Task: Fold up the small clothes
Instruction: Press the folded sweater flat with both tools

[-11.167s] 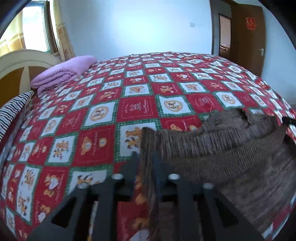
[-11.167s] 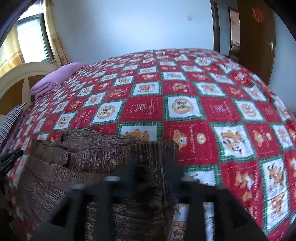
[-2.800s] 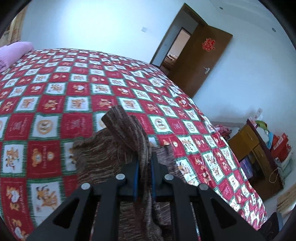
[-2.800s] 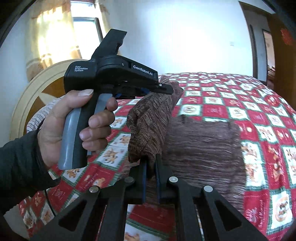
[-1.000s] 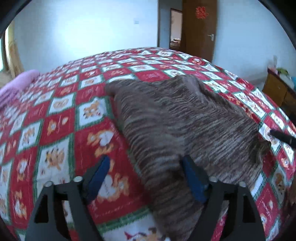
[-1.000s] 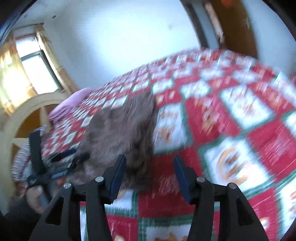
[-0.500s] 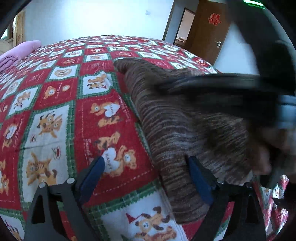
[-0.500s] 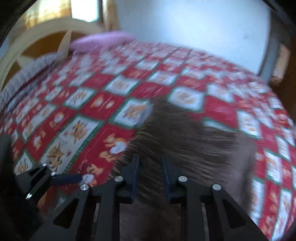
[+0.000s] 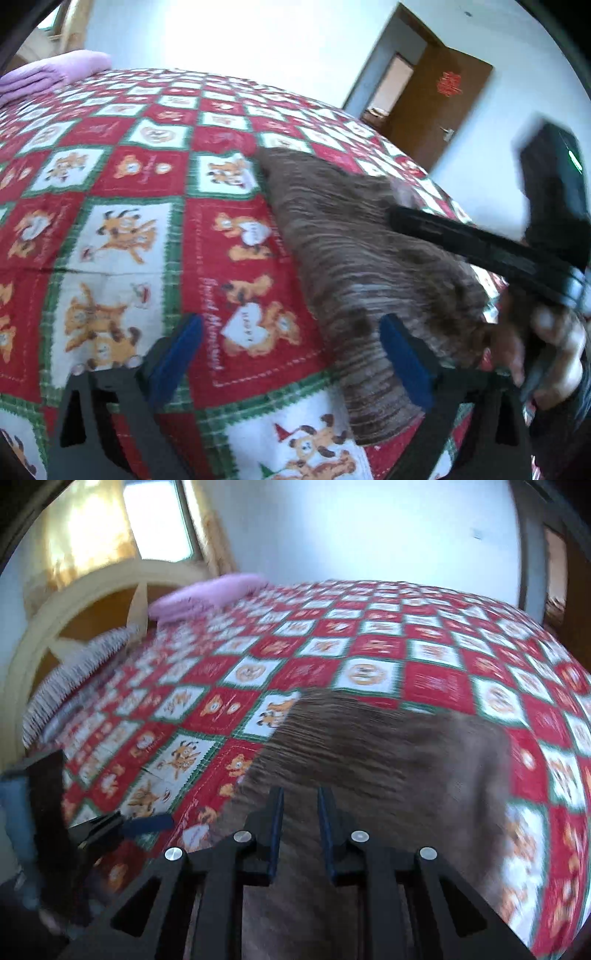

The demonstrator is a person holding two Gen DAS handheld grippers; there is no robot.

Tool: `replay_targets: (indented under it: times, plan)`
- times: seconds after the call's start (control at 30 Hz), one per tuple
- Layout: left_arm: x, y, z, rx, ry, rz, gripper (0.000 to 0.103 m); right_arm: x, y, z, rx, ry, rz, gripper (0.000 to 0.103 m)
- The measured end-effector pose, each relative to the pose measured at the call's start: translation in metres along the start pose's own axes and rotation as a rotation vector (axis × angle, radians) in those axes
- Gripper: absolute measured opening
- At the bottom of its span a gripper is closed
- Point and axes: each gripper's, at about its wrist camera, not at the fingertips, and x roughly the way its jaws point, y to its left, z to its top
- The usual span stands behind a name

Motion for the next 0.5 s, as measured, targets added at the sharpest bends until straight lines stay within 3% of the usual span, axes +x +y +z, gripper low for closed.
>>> replay_targets:
  times: [0.1,0.17,0.23,0.3,0.43,0.5]
  plan:
    - [0.006,-0.004,0.000,0.018,0.023,0.039,0.102,-0.012,-0.021,-0.024,0.028,0.018,-0.053,0.020]
    - [0.011,-0.014,-0.001,0.064,0.038,0.090,0.103,0.000,-0.038,-0.045,0.051,0.090,-0.085,0.020]
    - [0.014,-0.020,-0.001,0.100,0.053,0.123,0.103,-0.005,-0.047,-0.052,0.063,0.036,-0.035,0.020]
    - [0.012,-0.020,0.000,0.115,0.053,0.126,0.103,-0.010,-0.052,-0.050,0.107,0.035,-0.004,0.021]
    - [-0.007,-0.024,0.009,0.117,-0.009,0.132,0.103,-0.030,-0.054,-0.048,0.119,-0.051,0.029,0.045]
    - [-0.006,-0.031,0.016,0.154,-0.025,0.166,0.103,-0.044,-0.062,-0.048,0.131,-0.122,0.026,0.045]
